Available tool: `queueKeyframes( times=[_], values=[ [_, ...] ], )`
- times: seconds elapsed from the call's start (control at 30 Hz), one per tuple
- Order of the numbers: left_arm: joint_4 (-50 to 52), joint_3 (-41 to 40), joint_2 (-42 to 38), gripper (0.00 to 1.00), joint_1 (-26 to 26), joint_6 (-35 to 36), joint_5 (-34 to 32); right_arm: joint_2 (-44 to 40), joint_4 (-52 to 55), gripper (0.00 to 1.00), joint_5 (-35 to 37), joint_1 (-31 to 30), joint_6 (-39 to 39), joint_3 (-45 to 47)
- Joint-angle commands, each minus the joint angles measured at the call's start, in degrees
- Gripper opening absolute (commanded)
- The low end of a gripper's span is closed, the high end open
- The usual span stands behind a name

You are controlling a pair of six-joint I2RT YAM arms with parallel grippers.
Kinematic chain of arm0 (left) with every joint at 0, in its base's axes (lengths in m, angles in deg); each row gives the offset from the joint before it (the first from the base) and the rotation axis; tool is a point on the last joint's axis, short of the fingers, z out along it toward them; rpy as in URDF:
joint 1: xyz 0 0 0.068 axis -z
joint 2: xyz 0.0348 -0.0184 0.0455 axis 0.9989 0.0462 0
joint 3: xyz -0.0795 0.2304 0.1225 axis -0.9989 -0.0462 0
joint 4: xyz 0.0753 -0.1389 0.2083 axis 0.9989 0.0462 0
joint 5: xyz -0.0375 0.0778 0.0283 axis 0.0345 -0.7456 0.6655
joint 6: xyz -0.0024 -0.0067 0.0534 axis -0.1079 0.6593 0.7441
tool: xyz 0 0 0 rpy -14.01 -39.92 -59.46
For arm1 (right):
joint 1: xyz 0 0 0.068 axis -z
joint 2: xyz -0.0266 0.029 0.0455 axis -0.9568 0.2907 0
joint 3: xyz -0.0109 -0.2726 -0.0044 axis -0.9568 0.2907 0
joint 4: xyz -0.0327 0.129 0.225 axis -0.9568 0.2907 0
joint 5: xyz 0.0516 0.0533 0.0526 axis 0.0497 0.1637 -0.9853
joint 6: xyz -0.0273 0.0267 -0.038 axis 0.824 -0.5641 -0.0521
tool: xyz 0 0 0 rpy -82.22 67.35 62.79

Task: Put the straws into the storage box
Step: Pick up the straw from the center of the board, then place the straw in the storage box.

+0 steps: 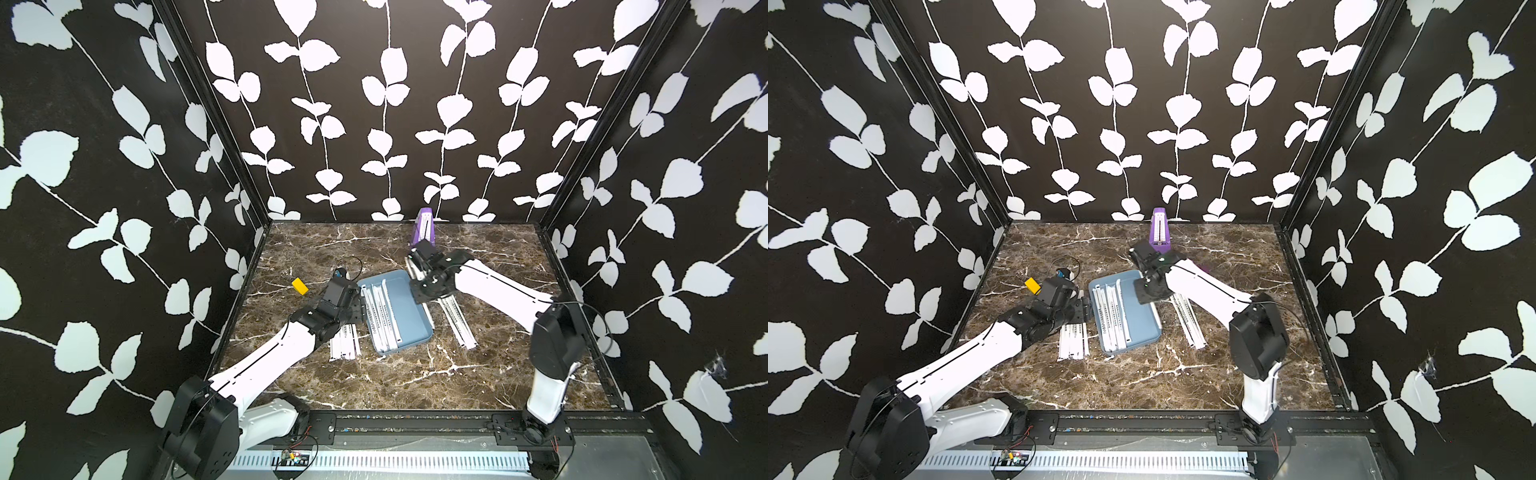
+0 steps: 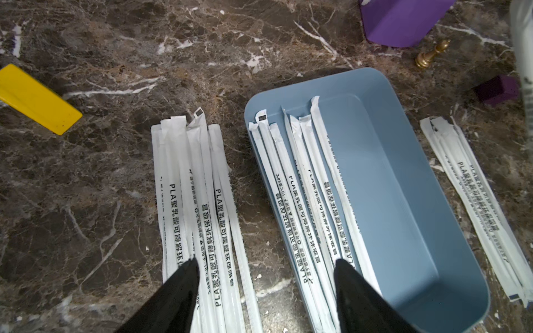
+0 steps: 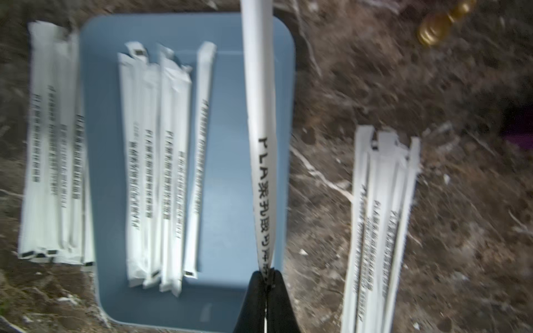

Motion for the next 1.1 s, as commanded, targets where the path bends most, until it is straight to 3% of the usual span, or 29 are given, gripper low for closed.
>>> queueKeyframes(
  times=[0.0,0.23,1.07],
  values=[
    [2.79,-2.03,-1.86,0.73,-2.60,-2.28,2.03,6.71,1.61,0.06,2.90,-2.45,-2.53,-4.79],
    [6.10,-3.02,-2.54,0.68,-8.63,-0.01,7.50,14.40,0.58,0.06,2.42,-4.26,-5.24,-8.32],
    [6.18,-3.72,-2.40,0.63,-9.91,1.12,7.93,20.52,-0.43,0.09,0.12,-5.67,-12.22,-10.62]
  ],
)
